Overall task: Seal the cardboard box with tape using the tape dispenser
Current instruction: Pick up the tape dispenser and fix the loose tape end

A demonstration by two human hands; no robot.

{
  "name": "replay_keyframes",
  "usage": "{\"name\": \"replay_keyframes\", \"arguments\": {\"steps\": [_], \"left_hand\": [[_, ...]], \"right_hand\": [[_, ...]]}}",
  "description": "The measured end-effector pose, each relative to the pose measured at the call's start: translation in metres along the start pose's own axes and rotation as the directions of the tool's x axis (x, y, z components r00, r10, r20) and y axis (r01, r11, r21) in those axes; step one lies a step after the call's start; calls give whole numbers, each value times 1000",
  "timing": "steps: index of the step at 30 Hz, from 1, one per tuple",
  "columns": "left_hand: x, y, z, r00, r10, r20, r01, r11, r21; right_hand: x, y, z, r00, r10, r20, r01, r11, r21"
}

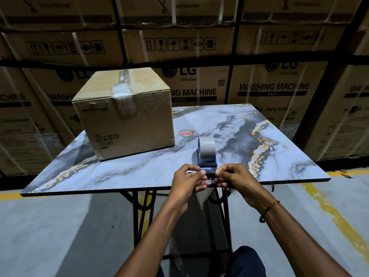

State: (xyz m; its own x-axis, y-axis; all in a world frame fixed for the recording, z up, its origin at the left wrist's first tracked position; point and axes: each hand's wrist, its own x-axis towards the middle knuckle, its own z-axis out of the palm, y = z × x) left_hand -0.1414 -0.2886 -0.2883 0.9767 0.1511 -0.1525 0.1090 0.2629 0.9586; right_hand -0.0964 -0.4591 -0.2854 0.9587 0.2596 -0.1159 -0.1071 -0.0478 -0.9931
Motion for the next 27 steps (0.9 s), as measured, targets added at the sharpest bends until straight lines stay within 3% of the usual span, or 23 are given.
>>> {"name": "replay_keyframes", "arguments": {"steps": [13, 27], "left_hand": [[12, 6, 7, 991, -115, -70, 114, 993, -23], [11, 6, 11, 989, -104, -110, 111, 992, 59]], "right_hand": [[1, 0, -2, 1000, 23, -5, -23, 999, 30], [0, -3, 7, 994, 34, -103, -30, 999, 40]]}}
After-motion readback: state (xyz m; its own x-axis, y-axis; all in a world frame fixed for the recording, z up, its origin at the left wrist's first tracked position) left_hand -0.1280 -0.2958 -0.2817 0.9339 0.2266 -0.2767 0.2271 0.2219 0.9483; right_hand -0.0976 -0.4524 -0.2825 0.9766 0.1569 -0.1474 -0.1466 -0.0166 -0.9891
